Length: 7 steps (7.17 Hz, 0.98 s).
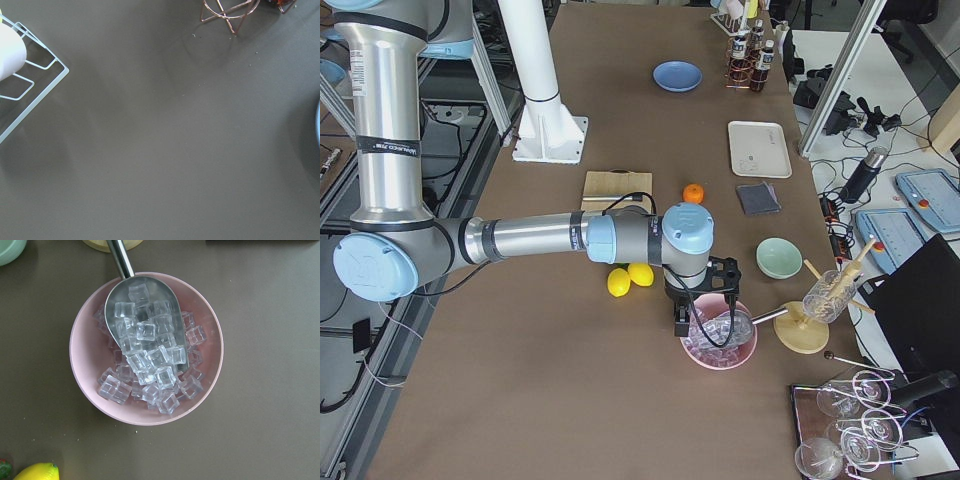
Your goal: Pick orange to plate
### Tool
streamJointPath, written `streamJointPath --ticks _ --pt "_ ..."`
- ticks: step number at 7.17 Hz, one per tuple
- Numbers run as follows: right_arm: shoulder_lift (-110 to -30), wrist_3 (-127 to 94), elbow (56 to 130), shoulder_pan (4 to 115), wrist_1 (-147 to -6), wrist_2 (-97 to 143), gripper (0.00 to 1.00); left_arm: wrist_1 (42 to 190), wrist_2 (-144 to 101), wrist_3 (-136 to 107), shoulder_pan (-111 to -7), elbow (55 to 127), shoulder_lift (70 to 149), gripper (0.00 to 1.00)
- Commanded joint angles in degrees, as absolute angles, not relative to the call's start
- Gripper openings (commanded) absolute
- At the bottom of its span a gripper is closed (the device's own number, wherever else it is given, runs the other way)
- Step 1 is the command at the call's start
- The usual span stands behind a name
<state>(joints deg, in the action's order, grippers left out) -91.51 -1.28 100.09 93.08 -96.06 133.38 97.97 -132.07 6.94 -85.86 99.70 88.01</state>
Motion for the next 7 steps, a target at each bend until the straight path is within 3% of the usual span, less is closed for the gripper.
streamJointPath --ticks 1,7 --pt "-91.41 -1.41 100.11 93.08 -96.06 133.68 1.0 97.91 -132.1 6.86 -85.96 99.49 87.98 0.98" --pt "-91.49 -1.32 100.11 93.08 -96.06 134.3 1.0 98.09 -132.19 6.68 -85.87 98.7 88.07 0.98"
